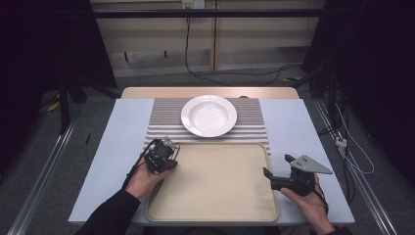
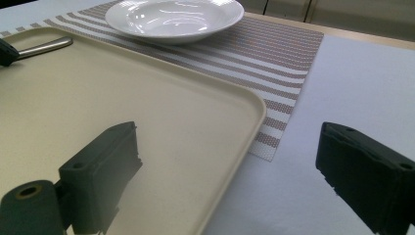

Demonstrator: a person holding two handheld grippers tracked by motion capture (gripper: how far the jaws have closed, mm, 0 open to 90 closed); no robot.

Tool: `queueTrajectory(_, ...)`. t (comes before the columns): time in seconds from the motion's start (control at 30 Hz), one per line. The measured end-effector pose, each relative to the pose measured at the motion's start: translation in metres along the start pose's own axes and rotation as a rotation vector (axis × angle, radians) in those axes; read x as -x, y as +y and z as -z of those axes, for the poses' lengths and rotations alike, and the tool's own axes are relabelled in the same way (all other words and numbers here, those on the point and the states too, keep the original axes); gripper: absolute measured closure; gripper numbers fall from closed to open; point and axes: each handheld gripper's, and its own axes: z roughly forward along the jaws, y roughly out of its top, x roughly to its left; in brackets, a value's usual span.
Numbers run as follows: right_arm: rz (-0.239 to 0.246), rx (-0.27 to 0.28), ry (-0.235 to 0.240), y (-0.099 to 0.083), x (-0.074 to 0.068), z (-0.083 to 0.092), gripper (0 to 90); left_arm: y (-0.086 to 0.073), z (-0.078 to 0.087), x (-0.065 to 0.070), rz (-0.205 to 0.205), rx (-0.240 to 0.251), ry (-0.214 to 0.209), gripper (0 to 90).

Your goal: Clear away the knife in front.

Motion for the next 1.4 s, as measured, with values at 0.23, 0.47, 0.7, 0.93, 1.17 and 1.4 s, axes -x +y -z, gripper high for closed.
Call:
queueTrajectory(0.23,0.001,0.001,0.000,0.000,0.000,0.000,8.7,-0.005,0.004,-0.003,0.001,-0.006,0.013,90.0)
queueTrajectory(0.47,0.001,0.000,0.000,0.000,0.000,-0.001,8.7,-0.012,0.009,-0.005,0.002,-0.003,0.040,90.0)
queueTrajectory(0.7,0.002,-0.001,0.000,0.000,0.000,-0.001,8.8,-0.017,0.011,-0.008,0.017,-0.007,0.044,90.0)
queueTrajectory(0.93,0.001,-0.002,0.000,0.000,0.000,-0.001,8.7,-0.018,0.015,-0.008,0.028,-0.007,0.065,90.0)
queueTrajectory(1.17,0.002,-0.002,-0.001,0.000,-0.001,-0.001,8.8,-0.020,0.016,-0.009,0.029,-0.001,0.062,90.0)
queueTrajectory(1.4,0.000,-0.002,-0.002,0.000,0.000,0.000,8.8,-0.021,0.022,-0.009,0.044,0.094,0.015,81.2)
